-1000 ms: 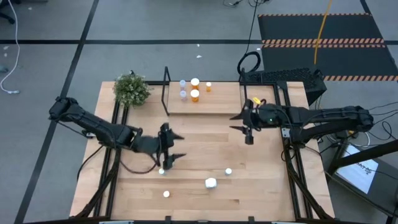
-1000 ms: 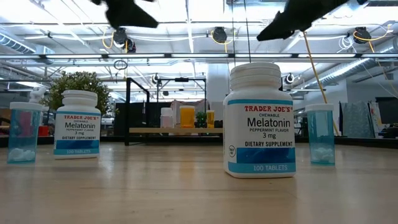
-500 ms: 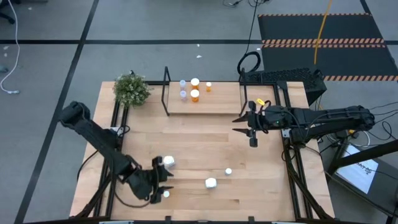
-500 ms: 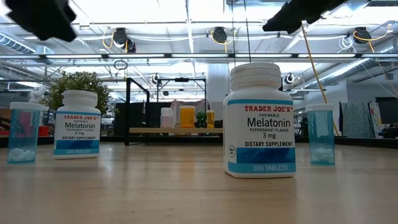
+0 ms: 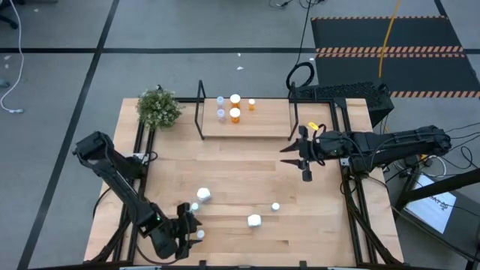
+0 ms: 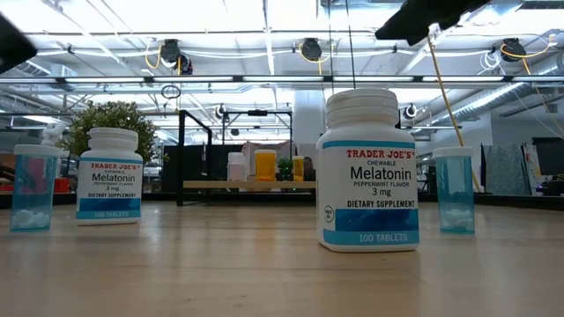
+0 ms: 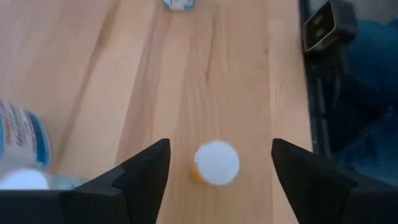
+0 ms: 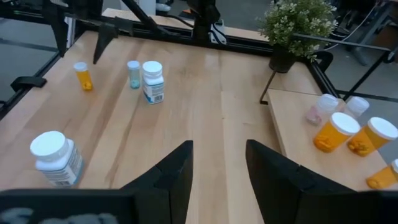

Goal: Pick and place medicine bottles onto shelf by color
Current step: Put the small orange pill bottle on the shelf aligned with the other small orange pill bottle

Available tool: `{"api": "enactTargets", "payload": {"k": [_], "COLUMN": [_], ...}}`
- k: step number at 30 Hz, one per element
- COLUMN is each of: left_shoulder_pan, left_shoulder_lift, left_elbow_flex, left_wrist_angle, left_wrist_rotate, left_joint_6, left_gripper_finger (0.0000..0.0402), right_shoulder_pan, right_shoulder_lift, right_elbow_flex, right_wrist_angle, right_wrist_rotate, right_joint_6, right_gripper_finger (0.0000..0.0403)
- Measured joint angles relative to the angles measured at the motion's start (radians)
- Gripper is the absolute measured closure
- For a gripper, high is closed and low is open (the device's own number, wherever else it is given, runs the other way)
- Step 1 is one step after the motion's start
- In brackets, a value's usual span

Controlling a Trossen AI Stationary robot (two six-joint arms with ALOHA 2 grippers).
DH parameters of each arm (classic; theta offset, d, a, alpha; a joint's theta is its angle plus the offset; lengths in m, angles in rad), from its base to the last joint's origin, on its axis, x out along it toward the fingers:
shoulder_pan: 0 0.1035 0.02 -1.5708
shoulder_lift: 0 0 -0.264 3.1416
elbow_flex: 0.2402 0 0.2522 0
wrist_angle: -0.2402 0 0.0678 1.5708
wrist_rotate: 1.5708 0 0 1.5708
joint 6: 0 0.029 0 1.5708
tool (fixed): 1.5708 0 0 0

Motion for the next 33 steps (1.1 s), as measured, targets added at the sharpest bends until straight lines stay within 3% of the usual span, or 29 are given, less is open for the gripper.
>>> {"api": "enactTargets", "payload": {"k": [4, 10, 33], "left_shoulder_pan": [-0.007, -0.007, -0.006], "left_shoulder_lift": [0.045, 0.085, 0.085], "left_elbow_flex": [0.0, 0.0, 0.0], "left_wrist_angle": [-0.003, 0.005, 0.039], "left_wrist_rotate": [-0.006, 0.002, -0.001], "left_joint_6": [-0.026, -0.023, 0.095], "left_gripper_finger": [0.0104, 0.0114, 0.0251], "right_shoulder_pan": [0.0, 0.0, 0.0], "right_shoulder_lift": [0.0, 0.0, 0.0], "right_elbow_flex": [0.0, 0.0, 0.0], "right_wrist_angle": [0.0, 0.0, -0.002], "right_wrist_rotate": [-0.001, -0.001, -0.001], "right_joint_6": [-0.002, -0.004, -0.005], "right_gripper_finger": [0.0259, 0.0259, 0.0259]}}
